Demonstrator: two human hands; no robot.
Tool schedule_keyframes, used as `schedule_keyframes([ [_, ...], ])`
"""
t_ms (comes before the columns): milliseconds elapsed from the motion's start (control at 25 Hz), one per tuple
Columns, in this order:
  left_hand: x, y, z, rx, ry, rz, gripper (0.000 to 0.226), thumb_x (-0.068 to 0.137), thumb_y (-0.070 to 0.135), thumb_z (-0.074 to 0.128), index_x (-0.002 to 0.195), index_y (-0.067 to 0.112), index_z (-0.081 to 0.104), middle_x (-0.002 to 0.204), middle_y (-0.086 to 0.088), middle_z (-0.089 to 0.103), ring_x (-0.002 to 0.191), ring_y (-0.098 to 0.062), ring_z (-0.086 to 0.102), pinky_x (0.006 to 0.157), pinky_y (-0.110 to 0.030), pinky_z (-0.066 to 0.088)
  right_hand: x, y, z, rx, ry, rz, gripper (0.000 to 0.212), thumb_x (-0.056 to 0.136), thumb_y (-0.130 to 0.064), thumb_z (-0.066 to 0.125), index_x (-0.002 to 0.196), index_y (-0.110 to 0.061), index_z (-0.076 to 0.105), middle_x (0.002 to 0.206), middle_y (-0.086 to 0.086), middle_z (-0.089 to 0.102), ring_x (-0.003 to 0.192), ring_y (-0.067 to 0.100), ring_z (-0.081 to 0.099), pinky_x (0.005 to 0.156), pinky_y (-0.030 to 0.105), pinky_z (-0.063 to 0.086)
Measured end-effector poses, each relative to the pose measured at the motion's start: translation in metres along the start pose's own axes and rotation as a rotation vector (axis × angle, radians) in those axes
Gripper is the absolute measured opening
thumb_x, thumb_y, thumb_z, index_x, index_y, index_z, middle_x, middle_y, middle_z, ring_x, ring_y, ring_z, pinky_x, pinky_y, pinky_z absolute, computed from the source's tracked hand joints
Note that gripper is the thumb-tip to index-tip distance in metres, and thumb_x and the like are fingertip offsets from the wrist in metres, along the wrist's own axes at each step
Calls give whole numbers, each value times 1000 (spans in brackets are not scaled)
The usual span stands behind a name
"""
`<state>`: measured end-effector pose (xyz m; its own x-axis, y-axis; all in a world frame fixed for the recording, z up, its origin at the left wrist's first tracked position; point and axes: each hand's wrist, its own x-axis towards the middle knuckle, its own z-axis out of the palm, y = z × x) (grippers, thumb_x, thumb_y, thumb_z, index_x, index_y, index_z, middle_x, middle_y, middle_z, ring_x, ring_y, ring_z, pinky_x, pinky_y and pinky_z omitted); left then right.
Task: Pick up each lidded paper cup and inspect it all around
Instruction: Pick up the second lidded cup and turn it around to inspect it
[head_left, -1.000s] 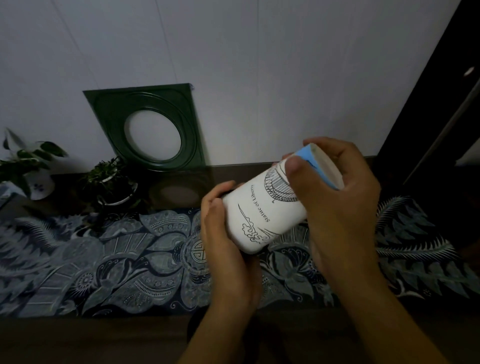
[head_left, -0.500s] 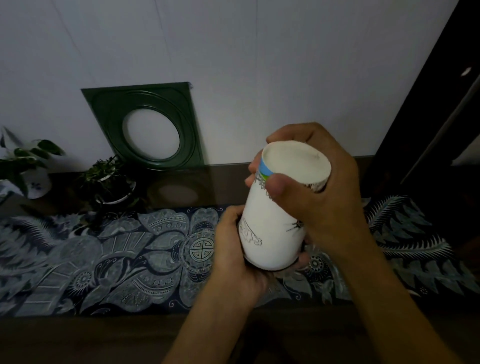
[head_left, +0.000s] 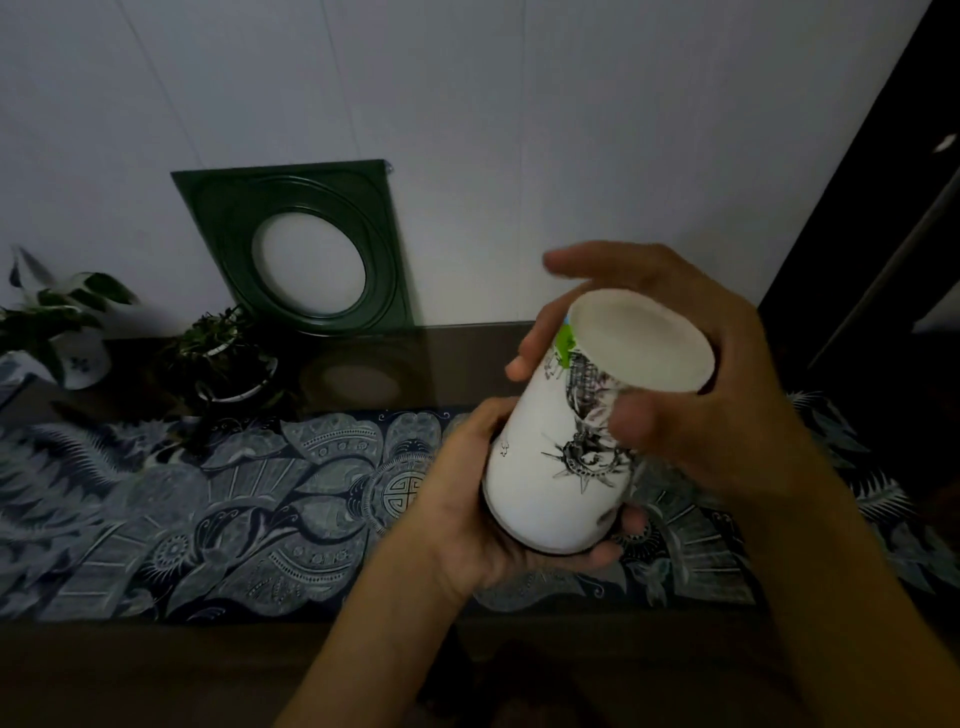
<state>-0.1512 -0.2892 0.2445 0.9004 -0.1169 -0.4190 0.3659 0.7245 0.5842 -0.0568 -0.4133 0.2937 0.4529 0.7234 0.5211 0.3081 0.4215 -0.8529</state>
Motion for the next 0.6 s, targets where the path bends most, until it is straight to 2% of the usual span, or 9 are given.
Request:
schedule_keyframes([
  [80,0,-2,6,-15,17,74,53,54,50,64,87,12,80,86,-20,75,65,-38,69,54,-40,59,0,3,6,-41,52,-27,67,69,-51,77,118,-10,57,97,12,72,92,36,72,79,52,57],
  [160,3,-4,8,-45,108,214,45,64,51,57,79,16,82,81,-17,77,63,-36,70,58,-43,58,1,4,13,-99,135,-76,62,71,-55,74,113,-12,57,96,12,72,91,34,73,79,53,58],
  [320,8,-5,12,-110,248,401,46,93,50,41,89,15,72,79,-14,76,62,-33,71,66,-45,55,6,6,19,-146,345,-125,65,69,-60,73,112,-14,58,105,19,69,97,40,69,81,56,57],
  [400,11,-6,15,-121,318,516,44,94,49,40,84,19,72,80,-11,77,61,-28,73,68,-42,54,2,11,25,-83,487,-142,61,68,-57,76,110,-16,59,103,20,69,98,41,68,82,57,56],
  [480,11,-10,16,-88,368,601,41,93,46,42,79,24,74,86,-7,78,65,-24,74,66,-38,53,-7,20,33,19,636,-117,52,69,-45,81,108,-18,60,100,14,72,96,37,71,81,57,57],
  [560,12,-14,9,-44,398,619,36,93,42,43,88,24,75,94,-7,79,72,-25,76,66,-37,52,-14,27,37,58,739,-29,45,69,-36,79,107,-20,62,102,12,72,95,34,72,79,58,58],
  [600,11,-15,5,-45,378,589,35,93,40,45,96,21,74,101,-10,79,78,-28,76,68,-40,52,-17,28,35,39,727,20,46,67,-37,79,107,-23,63,105,13,72,96,34,71,78,58,58],
])
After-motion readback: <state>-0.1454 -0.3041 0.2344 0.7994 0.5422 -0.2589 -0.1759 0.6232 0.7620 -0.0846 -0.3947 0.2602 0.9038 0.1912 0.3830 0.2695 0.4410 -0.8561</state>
